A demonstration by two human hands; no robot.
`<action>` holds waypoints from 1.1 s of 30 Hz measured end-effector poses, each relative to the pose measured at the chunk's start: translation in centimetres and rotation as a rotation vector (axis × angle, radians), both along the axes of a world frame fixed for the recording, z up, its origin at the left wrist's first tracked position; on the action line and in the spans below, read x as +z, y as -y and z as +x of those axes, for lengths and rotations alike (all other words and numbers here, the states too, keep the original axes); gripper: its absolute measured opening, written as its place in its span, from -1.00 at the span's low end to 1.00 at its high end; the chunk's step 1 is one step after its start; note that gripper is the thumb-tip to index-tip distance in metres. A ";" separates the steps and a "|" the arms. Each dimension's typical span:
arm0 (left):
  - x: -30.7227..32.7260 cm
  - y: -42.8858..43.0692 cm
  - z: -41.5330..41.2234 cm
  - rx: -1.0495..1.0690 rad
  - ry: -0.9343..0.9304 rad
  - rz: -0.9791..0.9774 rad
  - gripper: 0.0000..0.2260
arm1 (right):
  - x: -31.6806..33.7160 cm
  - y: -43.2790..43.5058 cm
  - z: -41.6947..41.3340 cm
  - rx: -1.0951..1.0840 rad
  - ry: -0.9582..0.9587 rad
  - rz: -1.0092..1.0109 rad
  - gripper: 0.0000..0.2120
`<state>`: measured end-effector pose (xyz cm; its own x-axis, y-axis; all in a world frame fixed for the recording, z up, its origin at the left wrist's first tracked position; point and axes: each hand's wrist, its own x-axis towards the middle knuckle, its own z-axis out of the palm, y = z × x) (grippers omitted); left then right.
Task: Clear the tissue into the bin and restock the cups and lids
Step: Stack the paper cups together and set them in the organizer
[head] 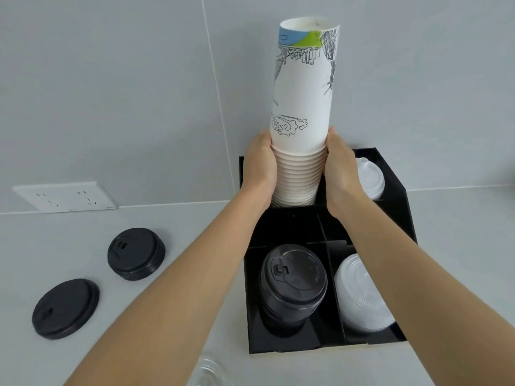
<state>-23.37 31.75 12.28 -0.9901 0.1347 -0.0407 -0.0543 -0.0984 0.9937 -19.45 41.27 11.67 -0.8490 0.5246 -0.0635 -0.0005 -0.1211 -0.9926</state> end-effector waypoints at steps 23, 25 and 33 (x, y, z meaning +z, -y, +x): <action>4.8 17.8 4.9 0.308 -0.806 -0.810 -0.33 | 6.7 11.2 6.3 -0.195 -0.285 0.945 -0.20; 4.5 20.3 5.0 0.311 -0.802 -0.824 -0.32 | 6.5 13.5 6.3 -0.161 -0.275 0.974 -0.21; 1.7 31.5 5.3 0.316 -0.763 -0.921 -0.29 | 3.9 24.0 5.9 -0.049 -0.222 1.091 -0.19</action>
